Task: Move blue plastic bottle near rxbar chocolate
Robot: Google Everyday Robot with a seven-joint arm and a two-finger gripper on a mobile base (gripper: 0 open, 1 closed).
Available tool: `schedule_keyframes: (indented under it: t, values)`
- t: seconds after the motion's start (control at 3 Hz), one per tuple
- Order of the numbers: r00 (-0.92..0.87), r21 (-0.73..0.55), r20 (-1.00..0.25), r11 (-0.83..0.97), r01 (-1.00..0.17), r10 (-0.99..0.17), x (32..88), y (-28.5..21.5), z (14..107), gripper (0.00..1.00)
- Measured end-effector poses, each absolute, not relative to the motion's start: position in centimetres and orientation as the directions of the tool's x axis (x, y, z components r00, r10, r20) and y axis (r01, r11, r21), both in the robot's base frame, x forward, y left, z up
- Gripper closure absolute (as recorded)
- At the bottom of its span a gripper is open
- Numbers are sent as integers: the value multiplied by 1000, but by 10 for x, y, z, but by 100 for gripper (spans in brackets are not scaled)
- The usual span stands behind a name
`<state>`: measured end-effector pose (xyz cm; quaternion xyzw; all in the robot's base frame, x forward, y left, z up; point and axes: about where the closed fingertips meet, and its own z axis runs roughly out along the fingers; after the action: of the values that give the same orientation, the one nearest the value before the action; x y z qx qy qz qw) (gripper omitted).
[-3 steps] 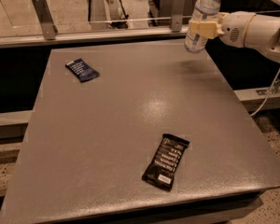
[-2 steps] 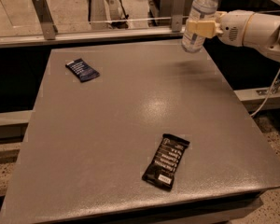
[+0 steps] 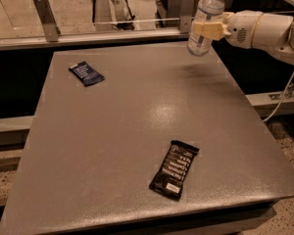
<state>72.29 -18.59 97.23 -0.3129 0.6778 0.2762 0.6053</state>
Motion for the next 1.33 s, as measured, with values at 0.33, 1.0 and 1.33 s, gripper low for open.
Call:
schedule_keyframes:
  t: [0.33, 1.0, 1.33]
  values:
    - [-72, -4, -993, 649, -761, -91, 723, -185, 972, 100]
    - [-38, 14, -999, 500, -866, -38, 635, -106, 983, 100]
    - [-31, 35, -999, 415, -909, 16, 588, -62, 994, 100]
